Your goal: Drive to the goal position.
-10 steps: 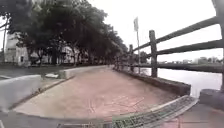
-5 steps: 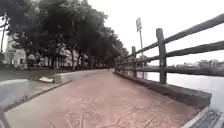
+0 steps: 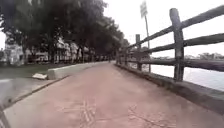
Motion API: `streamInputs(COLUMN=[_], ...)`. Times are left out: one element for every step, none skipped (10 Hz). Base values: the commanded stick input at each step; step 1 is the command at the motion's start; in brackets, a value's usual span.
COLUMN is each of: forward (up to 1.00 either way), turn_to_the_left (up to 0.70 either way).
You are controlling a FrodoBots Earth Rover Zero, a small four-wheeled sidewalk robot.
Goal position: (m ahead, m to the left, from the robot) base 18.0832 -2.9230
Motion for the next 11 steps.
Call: streamInputs(forward=[1.0, 1.0, 1.0, 1.0, 1.0, 1.0, 1.0, 1.0, 1.0, 1.0, 1.0], turn_to_the_left=[0.06, 0.0, 0.0, 0.0, 0.0, 0.0, 0.0, 0.0, 0.0, 0.0, 0.0])
